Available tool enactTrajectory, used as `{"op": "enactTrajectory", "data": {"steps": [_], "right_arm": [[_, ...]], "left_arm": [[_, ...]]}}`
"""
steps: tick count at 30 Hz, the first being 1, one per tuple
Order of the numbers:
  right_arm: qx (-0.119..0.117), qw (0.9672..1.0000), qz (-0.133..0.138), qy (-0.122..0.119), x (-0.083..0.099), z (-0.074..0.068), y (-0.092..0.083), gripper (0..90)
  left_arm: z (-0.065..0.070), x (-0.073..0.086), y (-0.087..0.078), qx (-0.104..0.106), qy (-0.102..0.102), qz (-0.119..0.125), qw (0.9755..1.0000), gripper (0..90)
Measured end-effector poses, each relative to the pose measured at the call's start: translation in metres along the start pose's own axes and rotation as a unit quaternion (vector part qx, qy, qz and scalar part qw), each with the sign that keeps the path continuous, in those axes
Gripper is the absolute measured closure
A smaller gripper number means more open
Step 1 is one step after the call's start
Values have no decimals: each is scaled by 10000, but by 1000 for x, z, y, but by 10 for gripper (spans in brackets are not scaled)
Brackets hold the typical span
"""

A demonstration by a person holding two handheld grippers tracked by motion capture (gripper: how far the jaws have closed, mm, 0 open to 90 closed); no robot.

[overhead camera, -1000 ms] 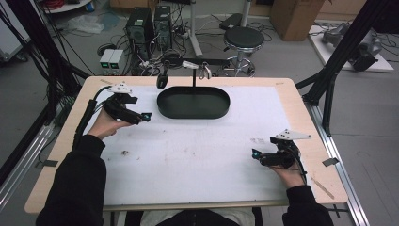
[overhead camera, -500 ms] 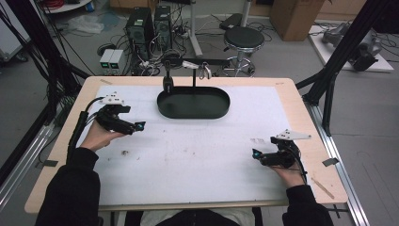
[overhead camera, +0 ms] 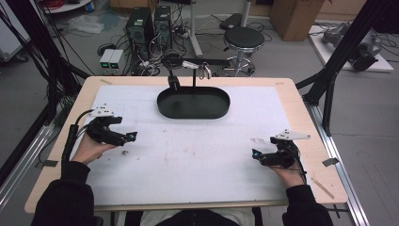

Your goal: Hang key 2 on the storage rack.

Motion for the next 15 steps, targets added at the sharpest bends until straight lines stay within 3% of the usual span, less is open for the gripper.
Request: {"op": "enactTrajectory", "data": {"steps": [6,12,15], "right_arm": [[1,10000,3,0,0,0,0,8],[9,10000,-2,-18,0,0,0,8],[14,10000,-10,-28,0,0,1,8]], "left_arm": [[2,15,-5,-73,19,-10,10000,35],[5,32,-10,-122,-98,-48,9999,35],[6,33,-13,-133,-33,-35,9999,35]]}}
Point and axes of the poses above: each handheld gripper's, and its own axes: y roughly forward along the jaws, x roughly out of its underside, z roughly to its right, the point moved 10 cm from there along y, roughly forward along the jaws, and after that the axes turned 10 degrees about -z, right-handed, at the moved point
